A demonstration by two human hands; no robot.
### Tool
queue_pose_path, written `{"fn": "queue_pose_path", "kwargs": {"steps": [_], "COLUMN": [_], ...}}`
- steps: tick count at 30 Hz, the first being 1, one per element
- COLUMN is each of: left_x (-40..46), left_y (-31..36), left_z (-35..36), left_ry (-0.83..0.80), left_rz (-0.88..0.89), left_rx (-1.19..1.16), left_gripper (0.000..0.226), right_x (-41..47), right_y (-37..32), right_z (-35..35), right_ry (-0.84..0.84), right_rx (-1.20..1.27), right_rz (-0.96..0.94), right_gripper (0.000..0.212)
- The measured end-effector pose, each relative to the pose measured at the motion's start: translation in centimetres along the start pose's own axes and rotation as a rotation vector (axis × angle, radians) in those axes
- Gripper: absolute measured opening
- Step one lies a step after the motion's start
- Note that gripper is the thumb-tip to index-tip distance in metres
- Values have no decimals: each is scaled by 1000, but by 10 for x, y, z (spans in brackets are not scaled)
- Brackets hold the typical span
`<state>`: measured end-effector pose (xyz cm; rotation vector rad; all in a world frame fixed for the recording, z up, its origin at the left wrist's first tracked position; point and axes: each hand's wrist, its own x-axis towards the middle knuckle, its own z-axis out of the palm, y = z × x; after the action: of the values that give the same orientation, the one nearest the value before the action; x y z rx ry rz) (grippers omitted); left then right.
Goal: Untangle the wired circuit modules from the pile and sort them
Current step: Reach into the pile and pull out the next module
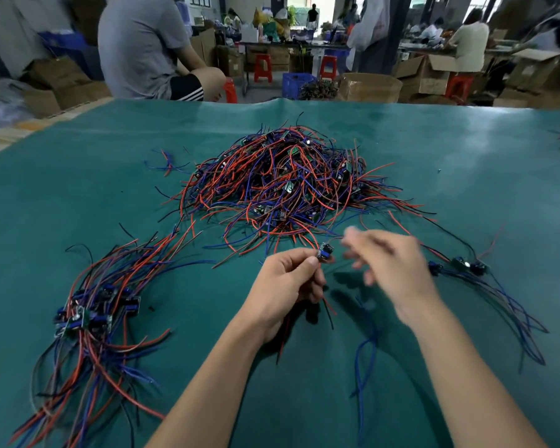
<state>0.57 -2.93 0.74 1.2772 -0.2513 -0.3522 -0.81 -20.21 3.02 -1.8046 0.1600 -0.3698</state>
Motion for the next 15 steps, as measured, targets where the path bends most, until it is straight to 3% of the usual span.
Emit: {"fn": "queue_pose_path", "kwargs": {"steps": [1,3,6,15], "left_x": [-1,-2,-3,-8], "left_y": [1,3,6,9], "left_z": [0,0,-1,1], "left_ry": [-10,-35,-64,-200], "left_rz": [-2,3,-6,-19], "left_rx": [1,17,59,164], "left_gripper": [20,19,20,24], "right_x": [-4,-8,-7,4], "right_y": [-1,0,1,-9], "right_z": [10,17,14,-14], "right_ry": [-107,-162,-133,330], "right_rx": [-24,-11,70,266], "right_rz": [-49,-107,-100,-94], "right_gripper": [18,2,13,14]}}
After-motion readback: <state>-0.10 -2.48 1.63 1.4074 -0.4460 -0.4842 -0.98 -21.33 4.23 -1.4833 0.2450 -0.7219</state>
